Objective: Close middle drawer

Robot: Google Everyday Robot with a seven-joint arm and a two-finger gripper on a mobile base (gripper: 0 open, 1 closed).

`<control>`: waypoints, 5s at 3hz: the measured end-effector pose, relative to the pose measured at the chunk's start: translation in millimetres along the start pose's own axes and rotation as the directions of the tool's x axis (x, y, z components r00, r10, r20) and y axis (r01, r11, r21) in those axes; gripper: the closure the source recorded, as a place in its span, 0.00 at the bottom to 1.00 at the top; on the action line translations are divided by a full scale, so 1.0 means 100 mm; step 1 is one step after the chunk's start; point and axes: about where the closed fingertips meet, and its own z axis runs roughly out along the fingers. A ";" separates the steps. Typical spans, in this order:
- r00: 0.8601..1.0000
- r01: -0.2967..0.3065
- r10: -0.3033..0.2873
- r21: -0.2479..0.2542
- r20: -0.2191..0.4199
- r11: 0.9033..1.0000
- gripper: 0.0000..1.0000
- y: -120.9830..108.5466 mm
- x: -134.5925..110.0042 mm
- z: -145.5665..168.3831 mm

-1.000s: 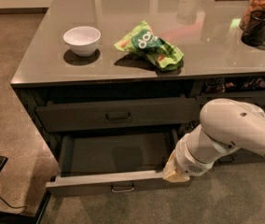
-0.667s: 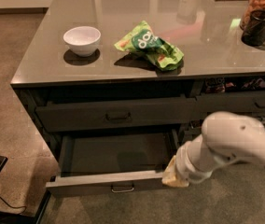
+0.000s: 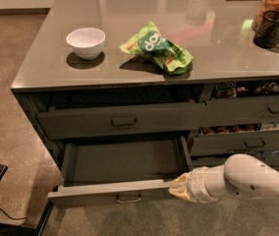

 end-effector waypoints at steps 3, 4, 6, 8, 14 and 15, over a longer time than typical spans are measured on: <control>0.998 0.024 -0.022 -0.032 0.059 0.999 1.00 0.20 0.25 0.59; 0.995 0.035 -0.034 -0.014 0.095 0.999 1.00 0.17 0.31 0.88; 0.980 0.057 -0.067 0.059 0.186 0.997 1.00 0.03 0.36 1.41; 0.968 0.038 -0.100 0.256 0.230 0.966 1.00 -0.29 0.40 1.47; 0.971 0.070 -0.150 0.381 0.185 0.922 1.00 -1.66 0.16 2.03; 0.971 0.081 -0.158 0.376 0.178 0.923 1.00 -1.86 0.05 2.14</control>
Offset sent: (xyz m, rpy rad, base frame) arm -0.0061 0.0053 -0.0314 0.0363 0.0136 0.0329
